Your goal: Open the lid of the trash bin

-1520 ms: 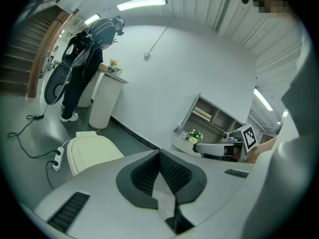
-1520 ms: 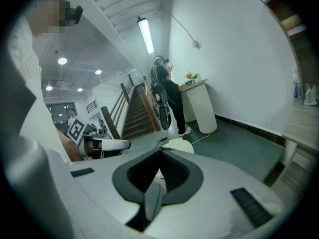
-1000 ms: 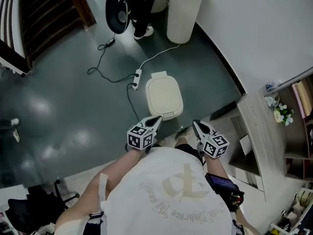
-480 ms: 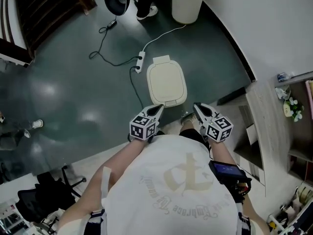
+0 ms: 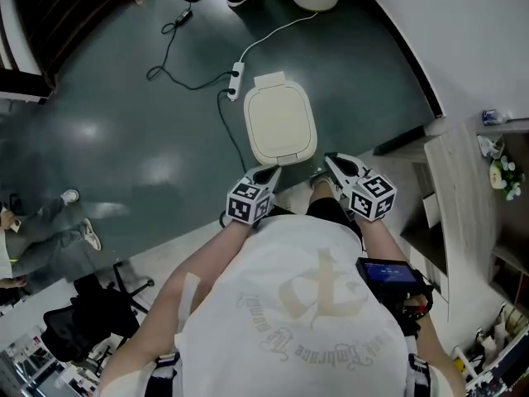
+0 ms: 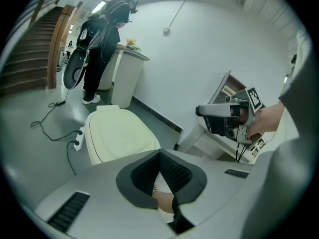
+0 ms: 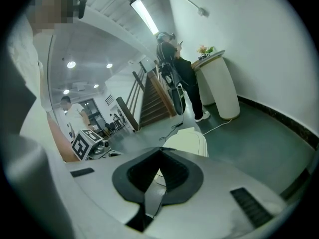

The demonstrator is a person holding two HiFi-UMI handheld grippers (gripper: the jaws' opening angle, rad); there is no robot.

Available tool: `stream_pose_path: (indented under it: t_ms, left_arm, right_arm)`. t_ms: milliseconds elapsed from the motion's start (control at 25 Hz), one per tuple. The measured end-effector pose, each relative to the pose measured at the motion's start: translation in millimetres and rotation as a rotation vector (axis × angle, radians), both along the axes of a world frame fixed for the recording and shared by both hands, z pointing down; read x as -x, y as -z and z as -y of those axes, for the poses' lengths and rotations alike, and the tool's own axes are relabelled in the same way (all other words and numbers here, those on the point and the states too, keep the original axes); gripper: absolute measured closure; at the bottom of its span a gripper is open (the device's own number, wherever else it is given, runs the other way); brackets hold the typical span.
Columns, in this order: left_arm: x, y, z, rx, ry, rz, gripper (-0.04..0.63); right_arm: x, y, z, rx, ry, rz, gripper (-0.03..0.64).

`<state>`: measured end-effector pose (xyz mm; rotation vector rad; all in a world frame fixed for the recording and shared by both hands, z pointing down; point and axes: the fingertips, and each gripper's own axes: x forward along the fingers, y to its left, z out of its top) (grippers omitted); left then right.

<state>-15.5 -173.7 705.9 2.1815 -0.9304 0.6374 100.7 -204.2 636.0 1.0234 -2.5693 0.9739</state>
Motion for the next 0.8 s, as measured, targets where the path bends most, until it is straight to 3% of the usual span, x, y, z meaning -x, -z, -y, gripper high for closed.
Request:
stream_pose_path:
  t_ms: [480,800]
  left_arm:
    - [-23.5,-48.9,11.5,0.065,-0.062,0.119,0.581]
    - [-29.4,-95.7,22.5,0.094,-0.128,0.254,0.580]
  right_arm:
    - [-8.3,-24.4,15.8,0.048,0.057,-0.021,0.612]
    - [-29.1,-38.4,26.5,0.076,0.050,-0.030,0.612]
